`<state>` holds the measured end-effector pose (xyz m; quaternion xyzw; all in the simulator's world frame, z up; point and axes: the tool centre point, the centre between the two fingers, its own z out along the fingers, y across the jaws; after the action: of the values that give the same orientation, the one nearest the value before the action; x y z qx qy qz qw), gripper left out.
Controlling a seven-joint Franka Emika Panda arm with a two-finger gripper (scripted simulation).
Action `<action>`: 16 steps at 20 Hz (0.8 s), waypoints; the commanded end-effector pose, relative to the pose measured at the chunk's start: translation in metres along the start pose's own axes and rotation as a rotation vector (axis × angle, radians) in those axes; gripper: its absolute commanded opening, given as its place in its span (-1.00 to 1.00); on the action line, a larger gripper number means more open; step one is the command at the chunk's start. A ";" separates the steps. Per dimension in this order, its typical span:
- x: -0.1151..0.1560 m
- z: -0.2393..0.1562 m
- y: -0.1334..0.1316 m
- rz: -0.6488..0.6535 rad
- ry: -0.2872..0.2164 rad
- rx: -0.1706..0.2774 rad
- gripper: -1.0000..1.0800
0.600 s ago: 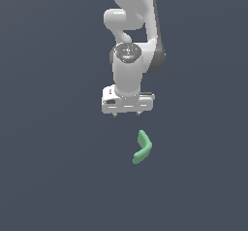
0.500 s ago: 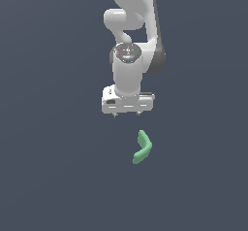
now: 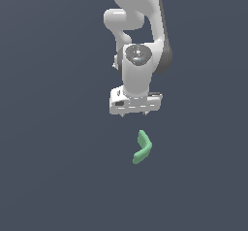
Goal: Pick up the object and move it to a goal position.
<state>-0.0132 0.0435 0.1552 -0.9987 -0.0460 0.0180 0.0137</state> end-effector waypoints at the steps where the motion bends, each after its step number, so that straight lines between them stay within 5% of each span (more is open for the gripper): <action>1: 0.000 0.000 0.000 0.002 0.000 0.000 0.92; 16: 0.042 0.000 -0.007 0.114 0.011 -0.005 0.92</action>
<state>0.0212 0.0523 0.1544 -0.9998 0.0016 0.0141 0.0111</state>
